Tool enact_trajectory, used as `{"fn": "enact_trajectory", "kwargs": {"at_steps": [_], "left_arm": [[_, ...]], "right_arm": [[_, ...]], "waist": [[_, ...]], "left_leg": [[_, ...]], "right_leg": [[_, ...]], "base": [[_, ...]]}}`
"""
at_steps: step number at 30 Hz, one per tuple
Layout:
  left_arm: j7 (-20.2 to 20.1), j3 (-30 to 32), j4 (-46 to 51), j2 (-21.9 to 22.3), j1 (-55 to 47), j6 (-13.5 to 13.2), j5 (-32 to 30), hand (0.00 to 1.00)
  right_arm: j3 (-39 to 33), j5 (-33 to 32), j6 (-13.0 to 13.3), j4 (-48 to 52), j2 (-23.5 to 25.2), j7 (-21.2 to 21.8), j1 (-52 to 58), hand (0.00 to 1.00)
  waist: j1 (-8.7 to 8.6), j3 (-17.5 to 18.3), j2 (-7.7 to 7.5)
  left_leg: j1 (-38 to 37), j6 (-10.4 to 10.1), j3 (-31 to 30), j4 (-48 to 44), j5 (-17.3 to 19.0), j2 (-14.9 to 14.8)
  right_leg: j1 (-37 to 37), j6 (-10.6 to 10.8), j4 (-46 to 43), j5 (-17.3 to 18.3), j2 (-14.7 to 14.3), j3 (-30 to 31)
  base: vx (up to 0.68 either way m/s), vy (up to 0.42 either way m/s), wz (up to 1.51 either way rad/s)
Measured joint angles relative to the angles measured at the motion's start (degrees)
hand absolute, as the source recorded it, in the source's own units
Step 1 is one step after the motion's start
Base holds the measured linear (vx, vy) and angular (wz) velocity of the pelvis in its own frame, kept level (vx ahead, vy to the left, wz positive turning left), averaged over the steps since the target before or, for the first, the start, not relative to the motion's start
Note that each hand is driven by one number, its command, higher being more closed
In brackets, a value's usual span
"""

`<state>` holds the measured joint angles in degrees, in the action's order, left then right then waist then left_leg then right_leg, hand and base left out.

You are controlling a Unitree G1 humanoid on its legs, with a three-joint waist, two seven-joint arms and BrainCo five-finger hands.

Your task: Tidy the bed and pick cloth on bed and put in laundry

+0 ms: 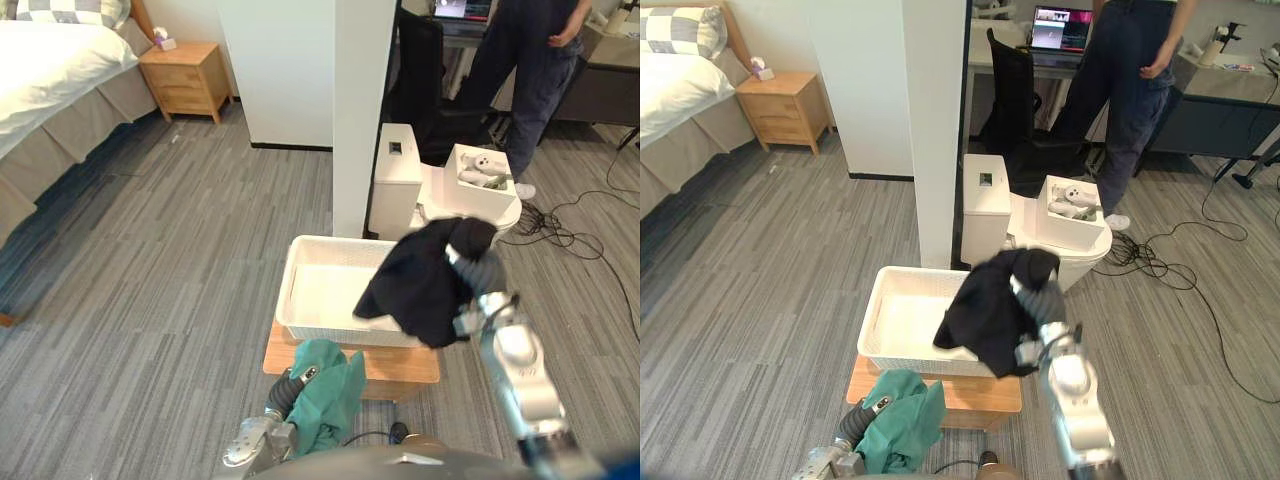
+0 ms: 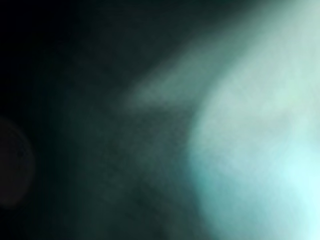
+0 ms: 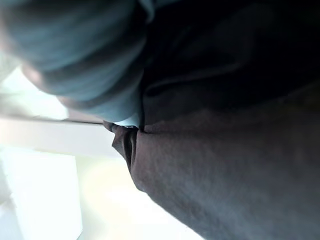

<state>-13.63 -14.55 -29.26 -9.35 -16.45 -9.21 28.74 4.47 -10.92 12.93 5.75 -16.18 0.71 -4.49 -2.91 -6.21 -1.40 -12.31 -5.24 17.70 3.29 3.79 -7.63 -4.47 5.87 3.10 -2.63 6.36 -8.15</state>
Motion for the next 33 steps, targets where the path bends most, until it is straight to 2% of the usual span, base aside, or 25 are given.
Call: {"fn": "enact_trajectory", "kwargs": {"at_steps": [4, 5, 9, 12, 16, 18, 26, 33], "left_arm": [[-0.8, 0.7, 0.0, 0.1, 1.1, 0.1, 0.0, 1.00], [-1.5, 1.3, 0.0, 0.5, 1.4, 0.2, 0.0, 1.00], [-2.4, 1.4, 0.0, 1.3, 1.7, 0.5, -0.1, 1.00], [-2.6, 1.5, -0.1, 1.3, 1.2, 1.3, -0.2, 1.00], [-2.8, 2.2, -0.1, 1.3, 0.2, 2.7, -1.0, 1.00], [-3.7, 2.7, -0.1, 1.3, 0.2, 3.3, -1.3, 1.00], [-4.5, 4.0, -0.1, 0.4, -0.7, 4.9, -3.7, 1.00], [-4.8, 4.5, 1.9, -0.6, -0.7, 6.6, -5.3, 1.00]], "right_arm": [[0.2, 0.0, -6.6, -0.6, -4.7, 1.2, -14.8, 1.00], [0.4, 0.0, -10.2, -1.9, -5.7, 1.4, -21.4, 1.00], [1.2, -0.1, -15.7, -6.4, -7.4, 1.4, -29.8, 1.00], [3.1, -0.1, -18.7, -10.3, -7.4, 1.4, -32.4, 1.00], [6.1, 1.0, -22.7, -16.5, -7.4, 1.5, -34.1, 1.00], [6.8, 1.0, -23.9, -18.9, -7.4, 1.4, -34.1, 1.00], [8.6, 1.0, -24.7, -25.8, -6.2, 0.2, -34.1, 1.00], [9.8, 1.0, -24.8, -35.4, 0.9, -2.9, -31.2, 1.00]], "waist": [[0.97, 0.2, 0.12], [1.83, 0.4, 0.33], [3.00, 0.6, 0.32], [4.08, 0.6, 0.32], [4.57, 0.6, 0.33], [5.60, 0.6, 0.37], [6.68, 0.7, 0.49], [6.43, 0.6, 0.60]], "left_leg": [[1.5, 0.1, -1.0, -0.3, -0.4, 0.3], [1.7, 0.0, -1.2, -0.3, -0.7, 0.1], [3.2, -0.1, -3.1, -0.3, -1.5, 0.0], [3.4, -0.1, -3.2, -0.2, -2.0, 0.0], [3.6, 0.0, -4.2, 0.9, -3.1, 0.0], [3.5, 0.0, -4.2, 1.3, -3.4, -0.1], [4.6, 0.0, -5.5, 2.2, -4.6, -0.3], [4.4, -0.4, -5.9, 2.3, -4.9, -0.2]], "right_leg": [[0.0, -0.3, 1.5, -0.8, -0.1, -1.1], [-0.2, -0.4, 2.0, -0.9, -0.2, -1.6], [-0.3, -0.5, 2.3, -0.9, -0.2, -3.9], [-0.3, -0.6, 2.3, -0.9, -0.2, -4.1], [-0.4, -0.7, 2.3, -0.9, -0.2, -5.4], [-0.4, -0.8, 2.3, -1.0, -0.3, -5.5], [0.2, -1.3, 2.3, -1.4, -0.4, -7.0], [0.1, -1.3, 2.3, -1.5, -0.3, -8.3]], "base": [[0.01, -0.011, 0.12], [0.02, -0.020, 0.17], [0.01, -0.026, 0.26], [-0.02, -0.011, 0.10], [-0.05, -0.011, 0.16], [-0.06, -0.011, 0.08], [-0.03, -0.009, 0.09], [0.00, 0.000, 0.01]]}}
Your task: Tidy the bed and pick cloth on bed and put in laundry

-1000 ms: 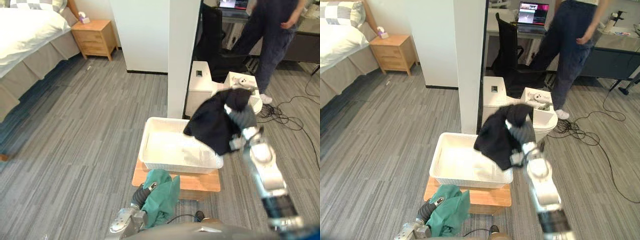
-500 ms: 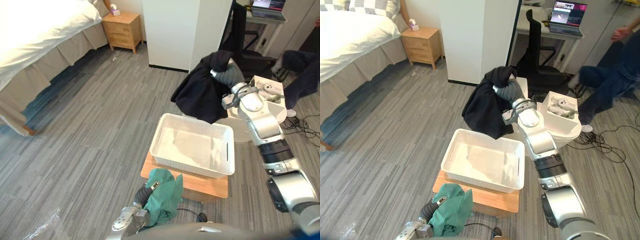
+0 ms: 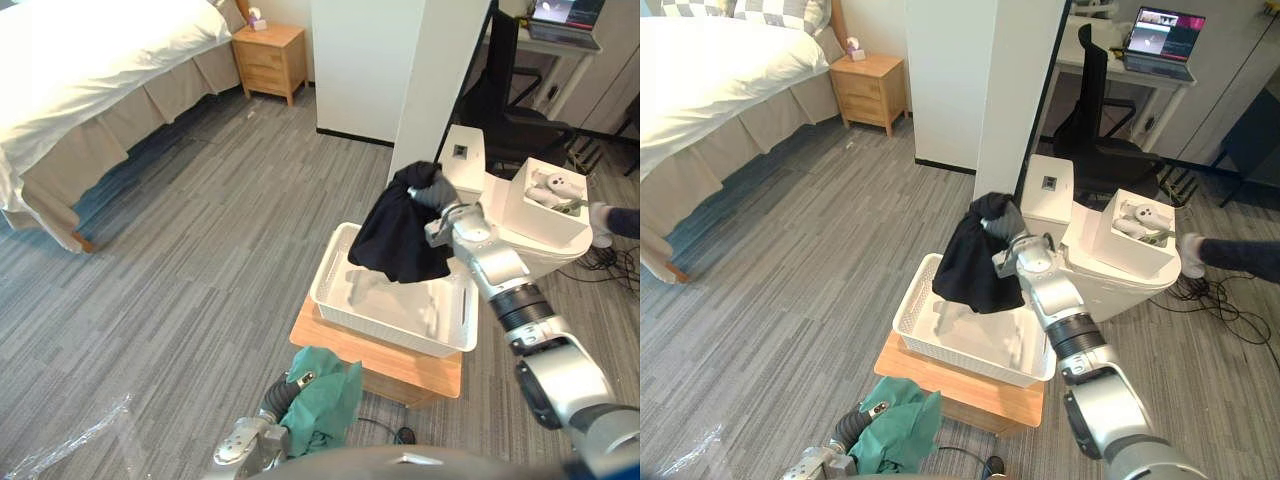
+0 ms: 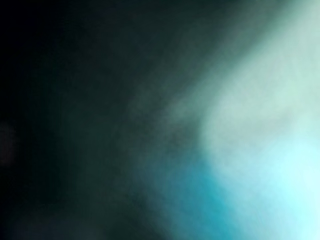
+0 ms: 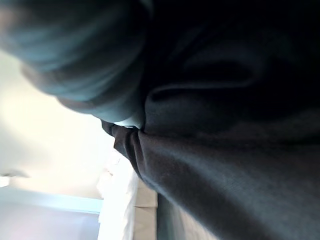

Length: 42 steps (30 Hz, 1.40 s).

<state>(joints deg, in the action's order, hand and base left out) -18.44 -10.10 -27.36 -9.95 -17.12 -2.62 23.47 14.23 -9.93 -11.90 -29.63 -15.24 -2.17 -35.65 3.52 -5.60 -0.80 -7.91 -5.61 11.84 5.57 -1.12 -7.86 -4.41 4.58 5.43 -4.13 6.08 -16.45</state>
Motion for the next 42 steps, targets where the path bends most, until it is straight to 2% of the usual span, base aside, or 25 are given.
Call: {"fn": "enact_trajectory", "kwargs": {"at_steps": [4, 8, 9, 13, 16, 23, 32, 37, 42], "left_arm": [[0.1, 1.0, 1.9, -0.2, 0.2, 0.1, 0.0, 1.00], [0.1, 1.5, 1.9, -0.4, 1.6, 0.1, 0.0, 1.00], [0.2, 1.8, 1.9, -0.4, 2.0, 0.1, 0.0, 1.00], [0.2, 3.3, 3.5, -0.4, 3.2, 0.0, 0.1, 1.00], [0.2, 3.5, 3.8, -0.4, 4.9, -0.1, 0.1, 1.00], [0.1, 3.5, 4.2, -0.4, 4.8, -1.3, 0.0, 1.00], [0.1, 4.8, 4.1, -0.4, 2.0, -1.8, -0.5, 1.00], [0.5, 6.2, 3.9, -0.4, 1.1, -2.7, -0.5, 1.00], [2.1, 8.3, 3.5, -0.4, 0.3, -3.2, -0.4, 1.00]], "right_arm": [[0.0, 0.0, 0.5, -7.1, 3.0, -2.7, 2.0, 1.00], [0.0, 0.0, 1.7, -12.6, 3.6, -4.3, 2.0, 1.00], [-0.1, 0.0, 2.3, -13.9, 3.6, -4.8, 2.0, 0.00], [-0.8, 0.0, 6.1, -17.0, 4.0, -4.8, 2.0, 0.00], [-2.0, 0.0, 6.9, -19.2, 4.1, -4.8, 2.0, 0.00], [-2.5, 0.2, 10.0, -19.8, 3.7, -4.8, 2.0, 0.00], [-2.5, 2.6, 10.2, -16.4, 2.3, -2.6, 5.8, 0.00], [-2.5, 4.9, 9.4, -16.2, 0.4, -0.8, 9.2, 0.00], [-2.6, 9.9, 8.5, -16.5, -0.6, -0.2, 13.8, 0.00]], "waist": [[0.29, -0.5, 0.60], [0.34, -1.5, 1.37], [0.59, -1.9, 1.71], [0.70, -4.5, 1.97], [0.79, -5.9, 1.86], [0.58, -6.1, 1.57], [0.36, -5.8, 1.08], [0.30, -5.5, 0.73], [-0.09, -3.3, 0.34]], "left_leg": [[1.5, 0.1, -0.6, 0.3, -0.4, 0.2], [4.3, 0.2, -1.8, 0.3, -1.2, 0.3], [5.0, 0.2, -1.9, 0.3, -1.3, 0.3], [6.5, 0.2, -2.2, 0.3, -1.6, 0.4], [7.2, 0.0, -2.7, 0.1, -2.0, 0.5], [6.7, -0.3, -2.6, 0.0, -2.1, 0.9], [3.5, 0.2, -1.0, 0.4, -1.6, 0.8], [2.7, 0.4, 0.2, 0.4, -1.2, 0.9], [2.6, 0.5, 0.3, 0.4, -1.1, 0.9]], "right_leg": [[1.4, 0.0, 0.0, 0.0, 0.2, -0.7], [3.5, 0.1, 0.0, -0.3, 0.4, -1.7], [4.1, 0.0, 0.0, -0.3, 0.4, -1.8], [5.4, 0.0, 0.0, -0.6, 0.5, -2.1], [5.9, -0.1, 0.0, -0.7, 0.6, -2.2], [5.2, -0.1, 0.0, -0.7, 1.0, -2.1], [2.0, 0.2, 0.0, -0.5, 0.9, -1.5], [1.9, 0.5, 0.0, -0.3, 0.9, -0.2], [1.9, 0.4, 0.0, -0.4, 0.9, -0.2]], "base": [[-0.02, -0.002, 0.06], [-0.01, -0.011, 0.15], [0.01, -0.009, 0.04], [0.00, -0.004, 0.02], [0.05, -0.001, 0.06], [0.01, 0.004, 0.02], [-0.04, -0.004, -0.04], [-0.02, 0.001, -0.11], [0.03, 0.000, 0.00]]}}
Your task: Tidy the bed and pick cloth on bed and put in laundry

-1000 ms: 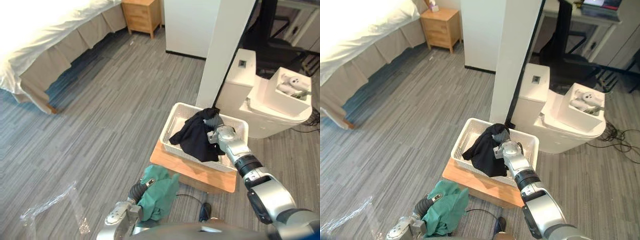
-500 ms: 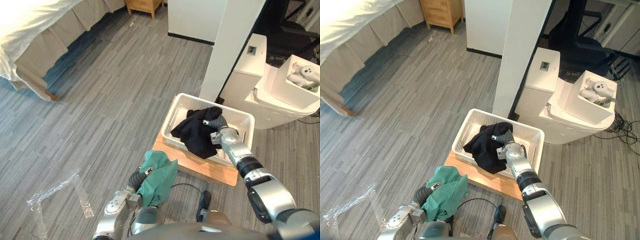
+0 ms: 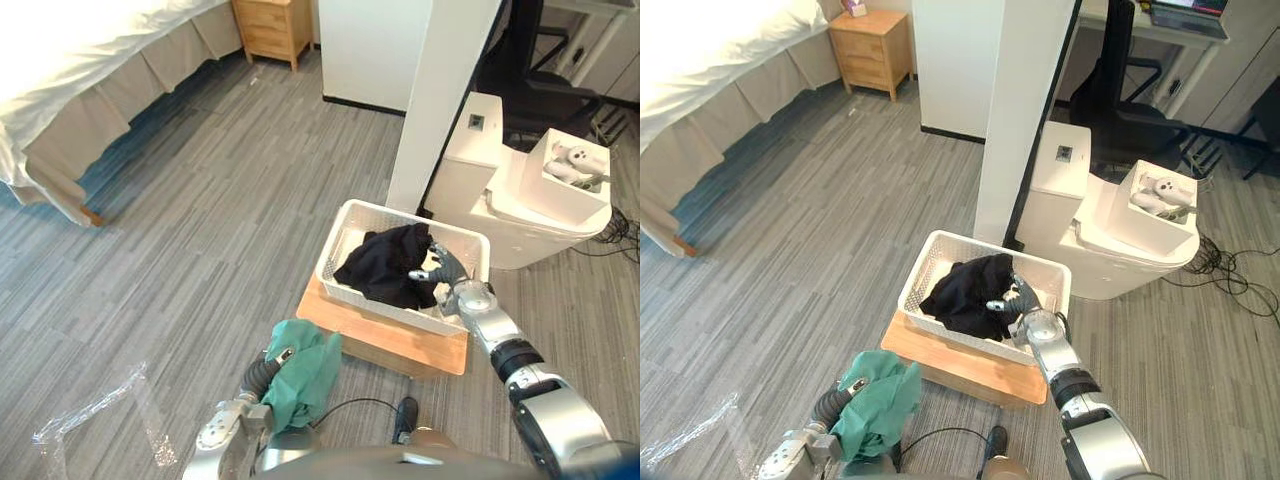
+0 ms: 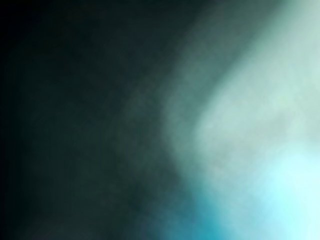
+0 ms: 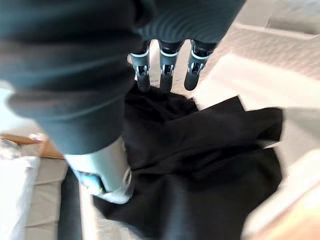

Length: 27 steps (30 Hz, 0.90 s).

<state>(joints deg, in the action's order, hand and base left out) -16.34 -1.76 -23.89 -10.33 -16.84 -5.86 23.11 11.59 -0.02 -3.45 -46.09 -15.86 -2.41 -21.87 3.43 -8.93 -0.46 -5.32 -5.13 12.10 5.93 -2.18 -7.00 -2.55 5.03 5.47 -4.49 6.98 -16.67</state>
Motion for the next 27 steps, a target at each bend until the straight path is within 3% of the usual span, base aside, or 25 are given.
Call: {"fn": "enact_trajectory", "kwargs": {"at_steps": [4, 9, 14, 18, 27], "left_arm": [[3.1, 2.8, 0.1, 0.0, 0.2, -1.4, 0.7, 1.00], [10.1, 11.5, 3.3, -0.3, 2.4, -4.0, 0.8, 1.00], [14.1, 16.8, 7.0, -5.9, 4.1, -6.7, 0.5, 1.00], [14.1, 18.0, 9.4, -9.1, 6.7, -7.6, 0.5, 1.00], [10.3, 15.8, 18.7, -9.5, 10.8, -7.2, 0.4, 1.00]], "right_arm": [[-3.7, 0.1, 0.2, 0.0, -0.7, -0.1, 1.4, 0.00], [-11.0, -1.0, 0.9, 0.1, -0.9, -0.6, 8.1, 0.00], [-13.5, -1.0, 4.2, 0.1, -0.8, -0.1, 16.0, 0.00], [-15.0, -1.7, 7.6, -0.7, 1.5, 0.0, 22.3, 0.00], [-17.2, -4.3, 11.8, -0.9, 6.8, 0.2, 30.0, 0.00]], "waist": [[-0.62, 0.2, -0.05], [-0.90, 1.5, -0.21], [-2.00, 3.6, -0.34], [-2.60, 5.3, -0.27], [-3.57, 7.5, -0.79]], "left_leg": [[-0.7, -0.1, 0.0, -0.1, 0.0, 0.1], [-0.7, -0.1, -0.2, 0.0, 0.1, 0.1], [-0.7, 0.1, -0.2, 0.0, 0.2, 0.1], [-1.8, -0.3, 0.3, 0.1, 1.2, 0.0], [-5.6, -0.7, 7.3, 0.0, 2.8, -0.9]], "right_leg": [[-0.4, 0.1, 0.0, -0.2, 0.1, 0.0], [-0.5, 0.0, 0.0, -0.1, 0.1, -0.8], [-1.0, 0.1, 0.1, 0.2, 0.2, -1.2], [-2.1, 0.0, 0.3, 0.9, 0.1, -0.9], [-3.1, 0.2, 0.0, 0.9, -0.6, 3.3]], "base": [[0.04, 0.004, 0.00], [0.00, -0.003, 0.02], [-0.02, -0.004, 0.02], [0.00, 0.002, -0.01], [0.04, 0.021, -0.25]]}}
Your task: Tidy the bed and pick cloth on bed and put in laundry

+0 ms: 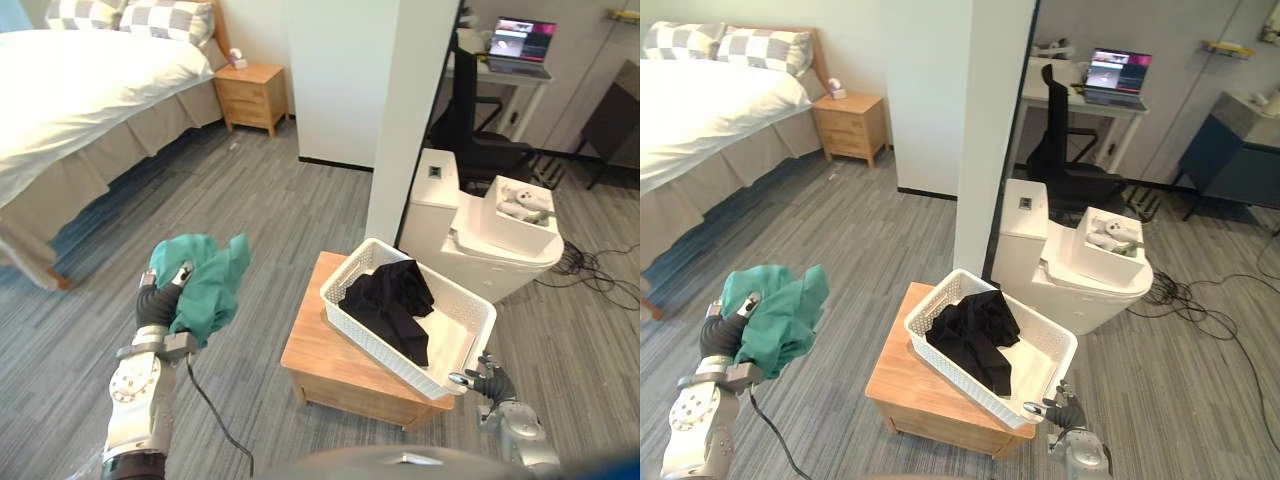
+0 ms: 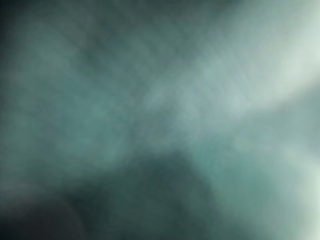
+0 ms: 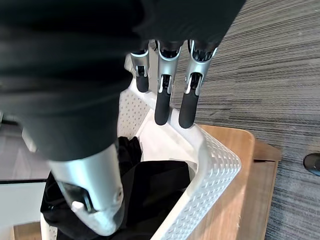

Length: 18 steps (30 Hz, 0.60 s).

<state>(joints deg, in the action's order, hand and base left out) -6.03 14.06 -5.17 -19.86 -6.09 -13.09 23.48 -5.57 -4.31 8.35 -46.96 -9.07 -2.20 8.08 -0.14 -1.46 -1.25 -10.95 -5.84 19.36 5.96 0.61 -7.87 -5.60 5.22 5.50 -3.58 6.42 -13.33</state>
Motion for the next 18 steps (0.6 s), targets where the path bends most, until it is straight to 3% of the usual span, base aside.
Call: {"fn": "enact_trajectory", "kwargs": {"at_steps": [6, 9, 12, 18], "left_arm": [[1.6, -5.8, 1.4, -1.1, 8.2, 1.6, -5.0, 1.00], [2.8, -6.2, 1.4, -1.0, 10.5, 1.9, -5.0, 1.00], [2.7, -6.4, 1.4, -0.8, 13.9, 2.9, -5.0, 1.00], [1.9, -7.4, 1.4, 0.1, 15.5, 2.9, -4.9, 1.00]], "right_arm": [[-2.7, 1.2, -1.5, -4.1, 2.5, 3.2, 6.8, 0.00], [-3.7, 2.4, -1.5, -5.1, 3.0, 4.2, 10.6, 0.00], [-5.4, 3.1, 0.8, -5.1, 3.5, 4.3, 12.4, 0.00], [-4.7, 3.5, 4.2, -2.0, 3.7, 4.3, 12.7, 0.00]], "waist": [[-0.80, 1.4, 1.02], [-2.65, 1.7, 1.80], [-3.66, 2.0, 2.10], [-3.71, 2.2, 2.13]], "left_leg": [[-2.0, -0.8, 6.9, 0.0, 0.6, -0.8], [-2.7, -1.2, 9.6, 0.0, 0.8, -1.1], [-3.6, -1.5, 12.6, 0.0, 1.0, -1.3], [-4.0, -2.0, 14.2, 0.0, 1.4, -1.8]], "right_leg": [[0.2, -0.2, 0.0, 0.1, -0.7, 3.9], [0.3, -0.2, 0.0, 0.1, -0.9, 5.3], [0.8, -0.4, 0.0, -0.2, -1.5, 7.7], [1.3, -0.8, 0.0, -0.6, -2.3, 9.4]], "base": [[0.05, 0.014, -0.32], [0.01, -0.008, -0.29], [-0.02, -0.016, -0.36], [-0.04, -0.044, -0.14]]}}
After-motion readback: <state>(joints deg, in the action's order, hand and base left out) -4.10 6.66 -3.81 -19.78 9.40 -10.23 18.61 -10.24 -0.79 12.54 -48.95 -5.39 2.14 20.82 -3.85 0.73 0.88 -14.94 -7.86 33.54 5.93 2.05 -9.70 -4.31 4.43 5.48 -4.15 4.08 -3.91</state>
